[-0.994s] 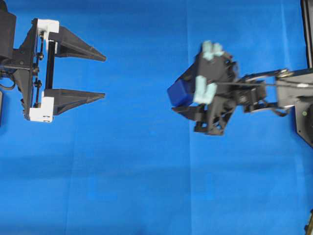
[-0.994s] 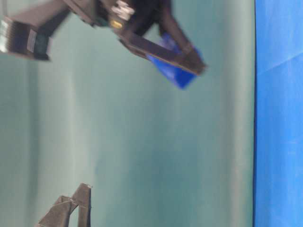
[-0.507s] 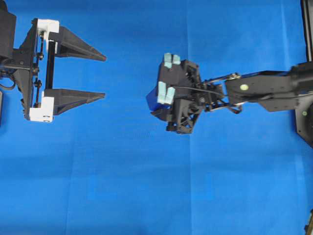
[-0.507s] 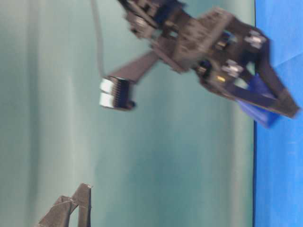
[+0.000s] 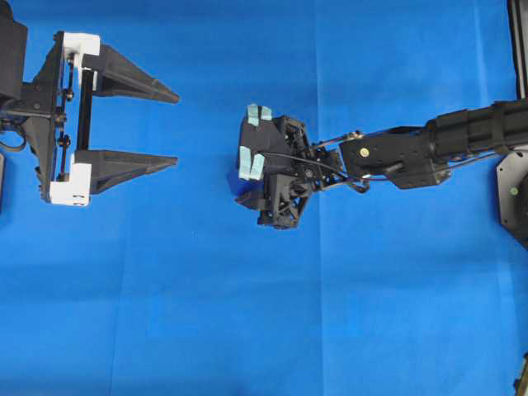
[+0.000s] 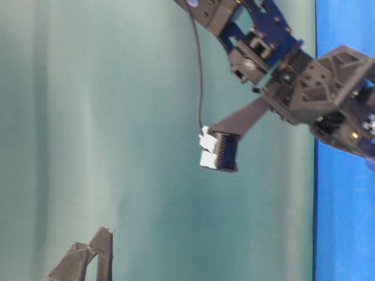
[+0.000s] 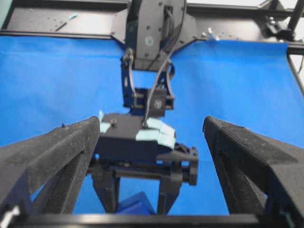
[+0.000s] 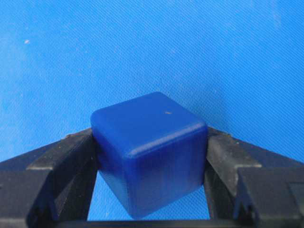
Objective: Handover the blue block to the right arm after grasping it with the left arm, then place it in the designated position.
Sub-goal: 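Lower the cube with the right gripper onto the table center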
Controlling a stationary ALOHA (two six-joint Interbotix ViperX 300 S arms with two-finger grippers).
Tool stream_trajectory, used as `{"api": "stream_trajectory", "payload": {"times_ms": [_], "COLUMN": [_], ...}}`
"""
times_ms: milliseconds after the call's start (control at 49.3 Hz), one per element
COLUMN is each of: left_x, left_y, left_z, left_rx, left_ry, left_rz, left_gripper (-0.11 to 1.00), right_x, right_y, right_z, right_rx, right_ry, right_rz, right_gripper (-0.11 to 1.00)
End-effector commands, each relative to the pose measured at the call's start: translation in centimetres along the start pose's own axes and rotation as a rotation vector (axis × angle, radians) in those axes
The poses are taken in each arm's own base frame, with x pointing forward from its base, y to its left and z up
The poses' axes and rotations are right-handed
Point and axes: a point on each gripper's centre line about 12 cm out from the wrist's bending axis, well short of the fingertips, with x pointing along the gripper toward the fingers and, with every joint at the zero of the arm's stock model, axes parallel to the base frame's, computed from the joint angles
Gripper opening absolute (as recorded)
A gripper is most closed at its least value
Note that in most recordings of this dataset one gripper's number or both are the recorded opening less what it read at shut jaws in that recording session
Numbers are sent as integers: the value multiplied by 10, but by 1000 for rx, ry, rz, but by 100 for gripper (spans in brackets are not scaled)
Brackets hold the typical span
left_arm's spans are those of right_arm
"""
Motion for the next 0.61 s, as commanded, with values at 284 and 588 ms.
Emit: {"api": "stream_trajectory", "payload": {"times_ms": [284, 588], "left_x": [-5, -5], "left_y": [0, 0], "left_z": [11, 11], "left_rx": [0, 0], "left_ry": [-38, -37], "left_rz": [-1, -1], "left_gripper": [93, 93], "right_x": [2, 4], "right_y": [3, 2], "right_z": [12, 10], "right_rx": [5, 6], "right_ry": [-47, -40], "right_rz": [27, 24], "right_gripper": [53, 53]}}
